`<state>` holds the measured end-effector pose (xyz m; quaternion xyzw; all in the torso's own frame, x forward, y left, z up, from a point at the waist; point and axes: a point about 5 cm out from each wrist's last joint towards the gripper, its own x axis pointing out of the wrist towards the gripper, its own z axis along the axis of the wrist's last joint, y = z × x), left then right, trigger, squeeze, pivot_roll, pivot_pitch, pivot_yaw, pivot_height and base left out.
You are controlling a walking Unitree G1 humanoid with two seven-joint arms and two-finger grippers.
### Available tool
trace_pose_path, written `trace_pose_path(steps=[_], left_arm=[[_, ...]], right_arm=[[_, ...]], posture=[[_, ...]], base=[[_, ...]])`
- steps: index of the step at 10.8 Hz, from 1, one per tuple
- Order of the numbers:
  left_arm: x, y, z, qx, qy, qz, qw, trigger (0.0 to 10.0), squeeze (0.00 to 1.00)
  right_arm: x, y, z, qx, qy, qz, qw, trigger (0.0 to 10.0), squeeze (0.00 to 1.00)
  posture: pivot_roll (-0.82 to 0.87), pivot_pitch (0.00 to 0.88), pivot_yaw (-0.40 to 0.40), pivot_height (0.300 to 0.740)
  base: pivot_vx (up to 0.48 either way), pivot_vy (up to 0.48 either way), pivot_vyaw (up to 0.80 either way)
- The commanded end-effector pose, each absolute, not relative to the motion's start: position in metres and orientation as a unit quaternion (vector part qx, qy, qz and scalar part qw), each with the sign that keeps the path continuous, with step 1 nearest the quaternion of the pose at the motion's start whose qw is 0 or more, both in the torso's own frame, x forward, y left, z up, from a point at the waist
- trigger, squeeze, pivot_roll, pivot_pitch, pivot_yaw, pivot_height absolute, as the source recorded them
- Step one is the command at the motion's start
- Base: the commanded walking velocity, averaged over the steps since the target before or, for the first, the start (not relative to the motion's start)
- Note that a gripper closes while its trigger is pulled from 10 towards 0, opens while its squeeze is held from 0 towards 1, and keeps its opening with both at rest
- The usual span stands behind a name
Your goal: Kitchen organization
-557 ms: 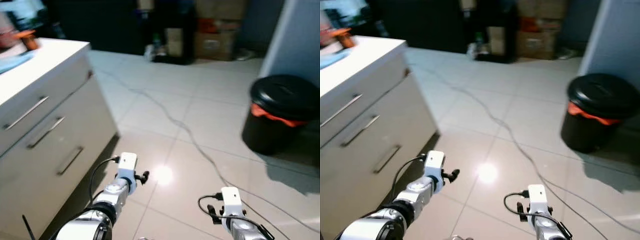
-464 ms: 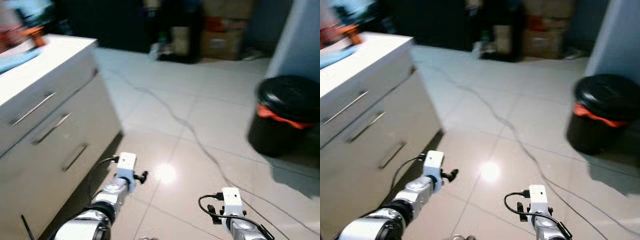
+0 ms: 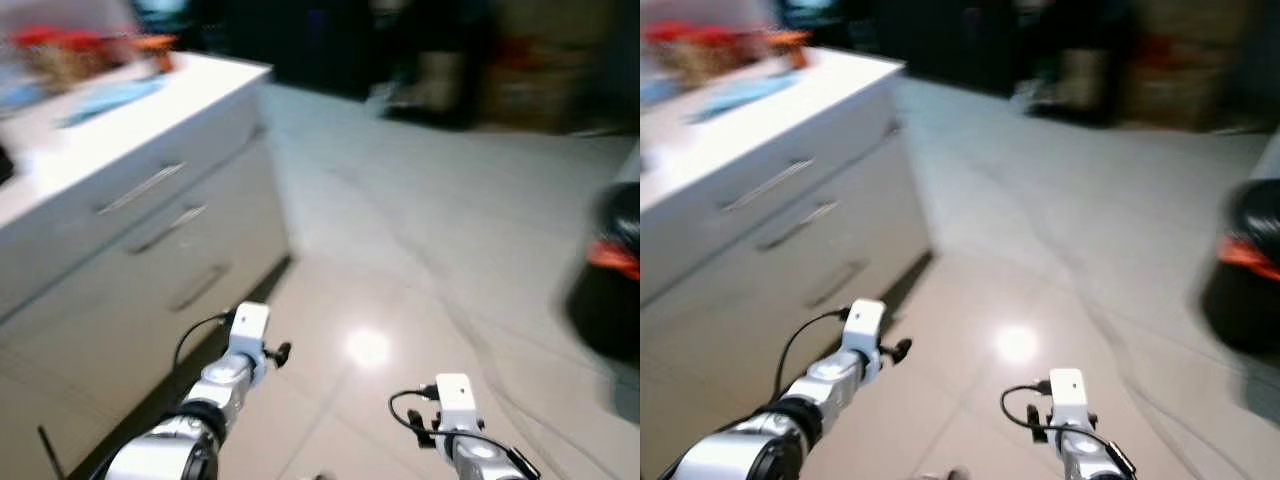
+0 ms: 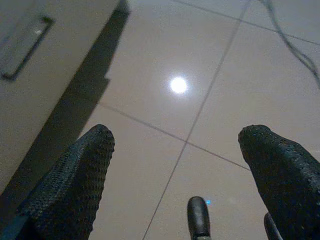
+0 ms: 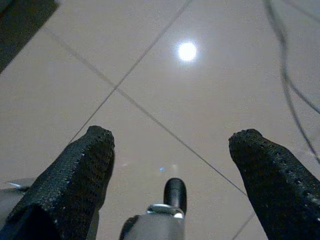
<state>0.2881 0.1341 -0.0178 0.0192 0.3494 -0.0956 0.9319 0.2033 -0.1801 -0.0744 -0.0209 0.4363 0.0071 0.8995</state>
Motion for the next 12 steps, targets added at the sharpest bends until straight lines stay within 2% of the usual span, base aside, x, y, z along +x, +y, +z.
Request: trace_pose_path(steps=[1, 9, 12], left_arm=[[0.289, 0.138, -0.017, 0.027, 0.351, -0.091, 0.931, 10.0, 0.00], [0.285, 0.137, -0.021, 0.032, 0.361, -0.094, 0.927, 10.0, 0.00], [0.281, 0.150, -0.025, 0.032, 0.368, -0.065, 0.927, 10.0, 0.00]], right_arm=[[0.204, -0.178, -0.075, -0.027, 0.439, 0.009, 0.898, 10.0, 0.00], [0.204, -0.181, -0.074, -0.043, 0.444, 0.018, 0.895, 10.0, 0.00], [0.203, -0.183, -0.074, -0.048, 0.443, 0.021, 0.895, 10.0, 0.00]], posture=[[-0.09, 0.000, 0.147, 0.740], [-0.09, 0.000, 0.138, 0.740], [-0.09, 0.000, 0.131, 0.740]], base=[[0.000, 0.000, 0.80], [0.000, 0.000, 0.80], [0.000, 0.000, 0.80]])
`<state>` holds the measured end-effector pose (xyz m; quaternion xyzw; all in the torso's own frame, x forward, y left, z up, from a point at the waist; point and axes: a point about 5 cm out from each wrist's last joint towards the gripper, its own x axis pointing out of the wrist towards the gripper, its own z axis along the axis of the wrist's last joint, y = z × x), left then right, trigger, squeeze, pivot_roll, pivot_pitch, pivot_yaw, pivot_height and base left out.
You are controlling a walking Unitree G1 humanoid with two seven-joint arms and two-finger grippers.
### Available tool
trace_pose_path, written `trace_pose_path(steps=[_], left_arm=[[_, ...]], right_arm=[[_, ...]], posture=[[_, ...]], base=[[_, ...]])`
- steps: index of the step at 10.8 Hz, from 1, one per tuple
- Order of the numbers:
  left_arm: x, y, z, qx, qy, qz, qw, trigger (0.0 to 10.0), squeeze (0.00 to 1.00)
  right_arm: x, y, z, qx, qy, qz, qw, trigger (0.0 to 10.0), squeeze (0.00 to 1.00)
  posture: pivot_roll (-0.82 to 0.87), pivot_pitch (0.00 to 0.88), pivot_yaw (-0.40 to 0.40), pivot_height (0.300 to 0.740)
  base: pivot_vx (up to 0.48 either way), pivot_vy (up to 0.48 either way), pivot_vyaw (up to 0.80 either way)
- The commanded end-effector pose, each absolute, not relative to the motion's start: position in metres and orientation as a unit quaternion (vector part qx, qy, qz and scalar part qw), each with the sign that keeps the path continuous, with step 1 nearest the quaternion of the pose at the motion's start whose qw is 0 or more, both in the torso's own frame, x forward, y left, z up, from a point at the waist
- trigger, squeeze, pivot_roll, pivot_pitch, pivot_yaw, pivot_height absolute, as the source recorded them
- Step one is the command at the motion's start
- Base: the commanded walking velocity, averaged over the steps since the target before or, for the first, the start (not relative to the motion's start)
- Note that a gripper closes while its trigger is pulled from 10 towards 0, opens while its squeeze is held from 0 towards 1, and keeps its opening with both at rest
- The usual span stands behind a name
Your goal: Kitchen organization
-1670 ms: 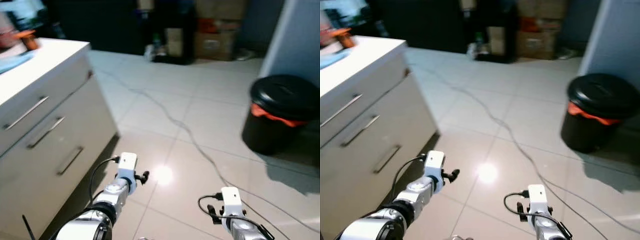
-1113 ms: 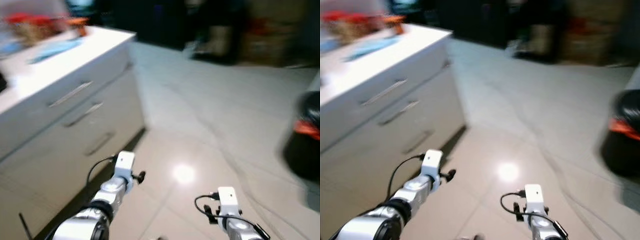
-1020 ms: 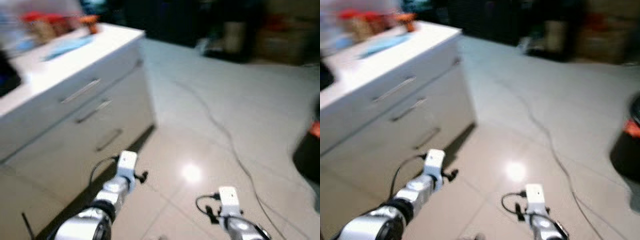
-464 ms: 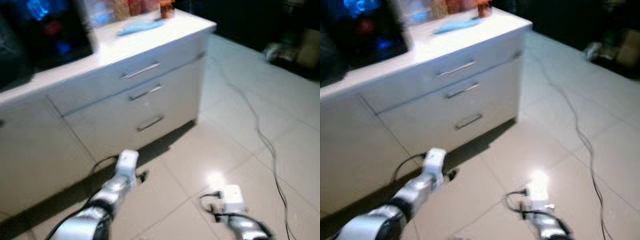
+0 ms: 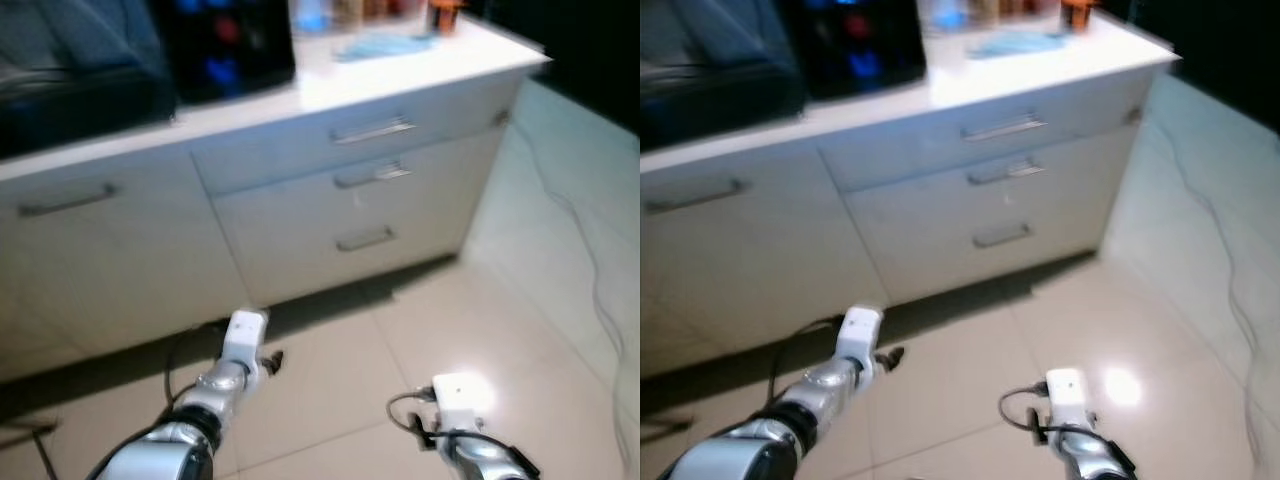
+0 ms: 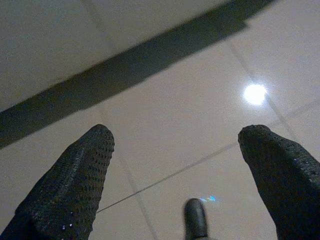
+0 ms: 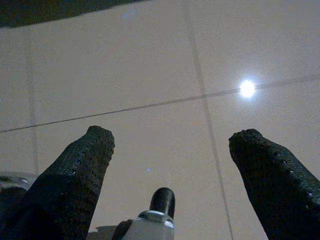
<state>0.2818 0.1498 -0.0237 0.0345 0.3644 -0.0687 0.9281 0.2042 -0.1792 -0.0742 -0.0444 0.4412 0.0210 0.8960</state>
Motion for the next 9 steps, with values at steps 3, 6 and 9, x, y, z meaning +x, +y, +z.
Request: trace_pose_path(steps=[3, 6, 9], left_arm=[[0.267, 0.174, -0.034, -0.008, 0.382, -0.016, 0.924, 10.0, 0.00], [0.245, 0.187, -0.050, -0.075, 0.415, 0.037, 0.906, 10.0, 0.00], [0.246, 0.170, -0.048, -0.097, 0.399, -0.044, 0.911, 10.0, 0.00]], right_arm=[[0.211, -0.190, -0.069, -0.035, 0.423, 0.006, 0.905, 10.0, 0.00], [0.206, -0.214, -0.066, -0.063, 0.425, 0.017, 0.903, 10.0, 0.00], [0.203, -0.240, -0.061, -0.061, 0.414, -0.019, 0.908, 10.0, 0.00]], posture=[[-0.08, 0.000, 0.119, 0.740], [-0.07, 0.000, 0.043, 0.740], [-0.10, 0.000, -0.039, 0.740]], base=[[0.000, 0.000, 0.00], [0.000, 0.000, 0.00], [0.000, 0.000, 0.00]])
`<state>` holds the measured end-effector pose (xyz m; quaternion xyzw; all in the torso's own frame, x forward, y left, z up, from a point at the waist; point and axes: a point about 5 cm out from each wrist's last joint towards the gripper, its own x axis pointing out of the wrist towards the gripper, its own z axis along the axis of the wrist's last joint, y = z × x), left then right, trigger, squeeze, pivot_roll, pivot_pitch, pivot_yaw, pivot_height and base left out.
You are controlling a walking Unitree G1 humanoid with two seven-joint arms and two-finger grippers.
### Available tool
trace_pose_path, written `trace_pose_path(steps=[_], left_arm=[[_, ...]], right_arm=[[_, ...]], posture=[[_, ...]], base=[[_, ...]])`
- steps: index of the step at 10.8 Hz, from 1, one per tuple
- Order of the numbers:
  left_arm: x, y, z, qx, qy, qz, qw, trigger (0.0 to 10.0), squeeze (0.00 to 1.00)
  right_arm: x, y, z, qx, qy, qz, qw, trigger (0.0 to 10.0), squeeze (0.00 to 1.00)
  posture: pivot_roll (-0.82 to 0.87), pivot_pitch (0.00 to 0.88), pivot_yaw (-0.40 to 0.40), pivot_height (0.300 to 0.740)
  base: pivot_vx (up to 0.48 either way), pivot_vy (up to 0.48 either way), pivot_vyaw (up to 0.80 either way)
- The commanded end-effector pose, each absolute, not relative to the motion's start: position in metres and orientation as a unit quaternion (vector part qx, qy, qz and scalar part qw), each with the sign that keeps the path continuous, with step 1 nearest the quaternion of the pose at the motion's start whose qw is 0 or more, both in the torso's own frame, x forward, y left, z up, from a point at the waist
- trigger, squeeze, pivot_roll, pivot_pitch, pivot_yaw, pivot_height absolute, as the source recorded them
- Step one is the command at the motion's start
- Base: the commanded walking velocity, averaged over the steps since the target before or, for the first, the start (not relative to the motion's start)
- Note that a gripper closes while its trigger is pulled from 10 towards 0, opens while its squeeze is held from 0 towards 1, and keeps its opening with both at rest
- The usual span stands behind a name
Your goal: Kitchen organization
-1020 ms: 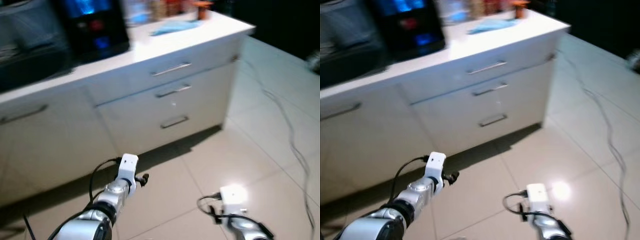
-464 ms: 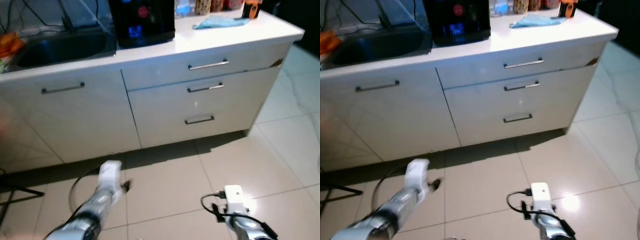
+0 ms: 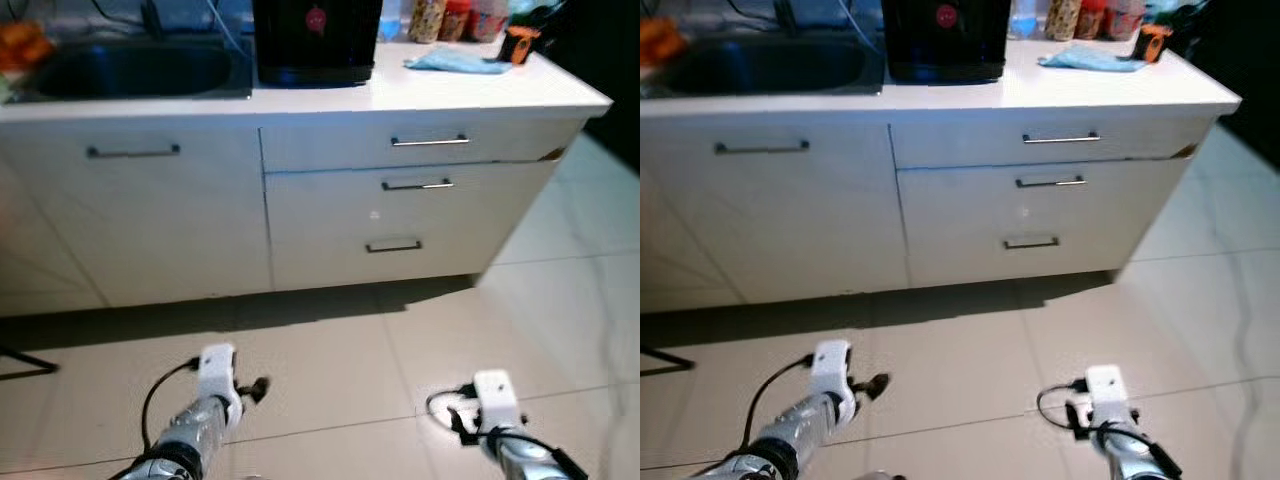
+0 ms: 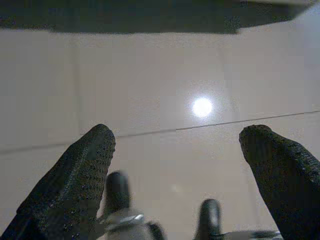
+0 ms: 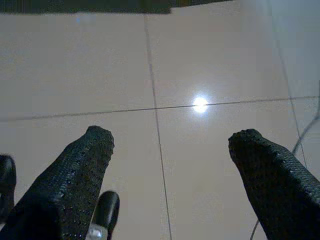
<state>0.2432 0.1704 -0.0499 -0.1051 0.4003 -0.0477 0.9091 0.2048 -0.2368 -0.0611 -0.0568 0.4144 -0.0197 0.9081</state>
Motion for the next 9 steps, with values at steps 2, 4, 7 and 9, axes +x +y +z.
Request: trace_pose_path(steps=[2, 4, 7, 9], left_arm=[[0.264, 0.174, -0.031, -0.100, 0.351, -0.094, 0.926, 10.0, 0.00], [0.283, 0.164, -0.013, -0.080, 0.314, -0.127, 0.937, 10.0, 0.00], [0.279, 0.156, -0.022, -0.099, 0.332, -0.093, 0.933, 10.0, 0.00], [0.288, 0.164, -0.014, -0.081, 0.327, -0.072, 0.939, 10.0, 0.00]], right_arm=[[0.217, -0.238, -0.054, -0.038, 0.397, -0.042, 0.916, 10.0, 0.00], [0.230, -0.219, -0.052, -0.073, 0.397, -0.006, 0.915, 10.0, 0.00], [0.241, -0.195, -0.048, -0.018, 0.376, -0.003, 0.926, 10.0, 0.00], [0.217, -0.198, -0.063, -0.057, 0.410, 0.019, 0.910, 10.0, 0.00]], posture=[[-0.02, 0.000, -0.016, 0.740], [0.04, 0.000, 0.024, 0.740], [-0.03, 0.000, 0.074, 0.740], [-0.06, 0.000, 0.087, 0.740]], base=[[0.000, 0.000, 0.00], [0.000, 0.000, 0.00], [0.000, 0.000, 0.00], [0.000, 0.000, 0.00]])
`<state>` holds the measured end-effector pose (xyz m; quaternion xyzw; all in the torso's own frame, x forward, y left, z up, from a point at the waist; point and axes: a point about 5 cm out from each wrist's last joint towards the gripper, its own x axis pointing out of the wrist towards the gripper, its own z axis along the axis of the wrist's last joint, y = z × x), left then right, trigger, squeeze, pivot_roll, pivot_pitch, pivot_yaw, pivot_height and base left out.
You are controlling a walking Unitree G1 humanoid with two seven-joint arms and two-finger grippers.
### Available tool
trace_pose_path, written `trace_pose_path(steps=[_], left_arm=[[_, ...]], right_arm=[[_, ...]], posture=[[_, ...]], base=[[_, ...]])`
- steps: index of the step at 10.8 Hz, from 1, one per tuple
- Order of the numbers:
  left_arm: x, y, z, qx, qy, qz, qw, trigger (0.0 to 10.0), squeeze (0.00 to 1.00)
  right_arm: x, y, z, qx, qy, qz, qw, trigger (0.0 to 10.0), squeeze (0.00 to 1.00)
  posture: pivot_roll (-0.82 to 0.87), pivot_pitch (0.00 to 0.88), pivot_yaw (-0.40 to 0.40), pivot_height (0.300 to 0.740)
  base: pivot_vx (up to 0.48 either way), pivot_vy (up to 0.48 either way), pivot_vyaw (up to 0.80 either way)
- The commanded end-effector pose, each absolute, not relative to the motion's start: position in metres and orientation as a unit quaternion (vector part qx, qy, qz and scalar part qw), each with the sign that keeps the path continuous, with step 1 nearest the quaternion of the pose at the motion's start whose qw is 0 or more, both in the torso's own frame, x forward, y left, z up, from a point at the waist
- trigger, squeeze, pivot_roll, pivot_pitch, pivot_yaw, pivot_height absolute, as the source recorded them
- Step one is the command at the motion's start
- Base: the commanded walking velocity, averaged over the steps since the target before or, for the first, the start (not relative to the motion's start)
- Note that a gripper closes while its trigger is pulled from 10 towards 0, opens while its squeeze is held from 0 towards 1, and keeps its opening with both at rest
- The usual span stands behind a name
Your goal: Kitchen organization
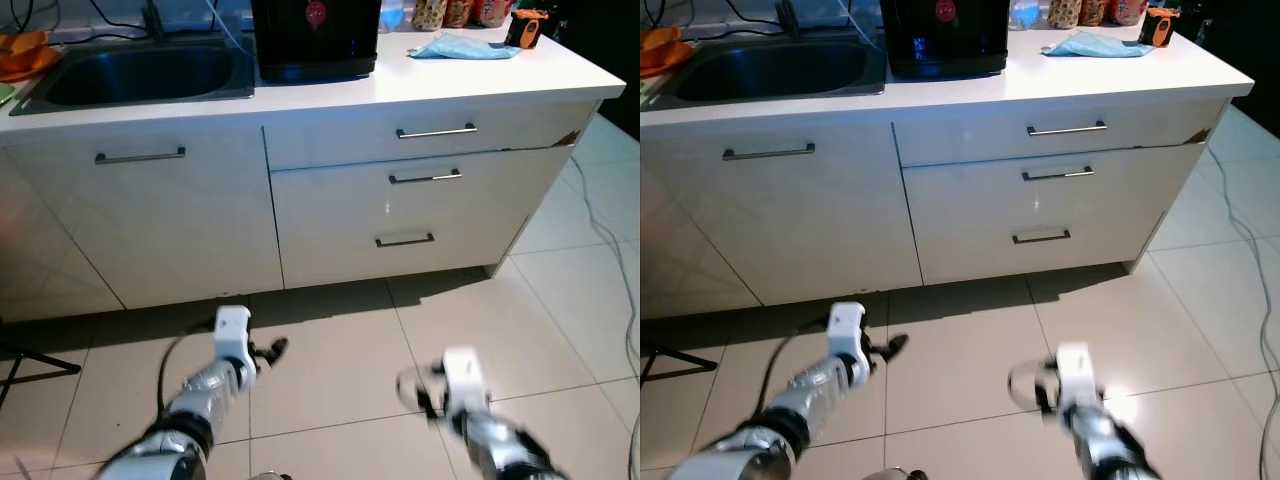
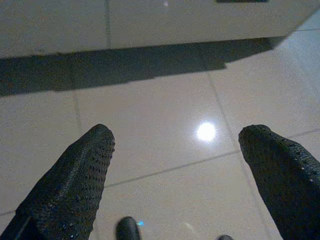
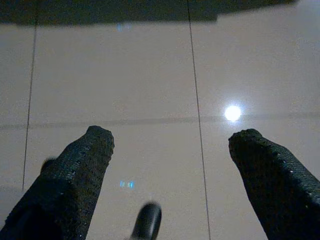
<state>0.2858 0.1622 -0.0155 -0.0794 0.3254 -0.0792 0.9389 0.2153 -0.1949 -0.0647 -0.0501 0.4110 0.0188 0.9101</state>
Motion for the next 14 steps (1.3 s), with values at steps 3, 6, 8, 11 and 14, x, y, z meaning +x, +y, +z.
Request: trace_pose_path(steps=[3, 6, 8, 11, 14], left_arm=[[0.283, 0.177, -0.018, -0.070, 0.345, -0.059, 0.934, 10.0, 0.00], [0.284, 0.175, -0.019, -0.052, 0.356, -0.053, 0.931, 10.0, 0.00], [0.283, 0.174, -0.020, -0.046, 0.359, -0.054, 0.931, 10.0, 0.00], [0.275, 0.172, -0.027, -0.049, 0.369, -0.047, 0.927, 10.0, 0.00], [0.282, 0.175, -0.021, -0.069, 0.352, -0.030, 0.933, 10.0, 0.00]], right_arm=[[0.207, -0.198, -0.069, -0.031, 0.418, -0.007, 0.908, 10.0, 0.00], [0.189, -0.180, -0.082, -0.028, 0.456, -0.001, 0.890, 10.0, 0.00], [0.190, -0.181, -0.082, -0.043, 0.456, 0.009, 0.889, 10.0, 0.00], [0.191, -0.182, -0.081, -0.046, 0.458, 0.004, 0.888, 10.0, 0.00], [0.217, -0.186, -0.065, -0.013, 0.403, -0.019, 0.915, 10.0, 0.00]], posture=[[-0.06, 0.000, 0.144, 0.740], [-0.03, 0.000, 0.148, 0.740], [-0.03, 0.000, 0.146, 0.740], [-0.04, 0.000, 0.140, 0.740], [-0.06, 0.000, 0.140, 0.740]], base=[[0.424, 0.000, 0.00], [0.469, 0.000, 0.00], [0.469, 0.000, 0.00], [0.464, 0.000, 0.00], [0.305, 0.000, 0.00]])
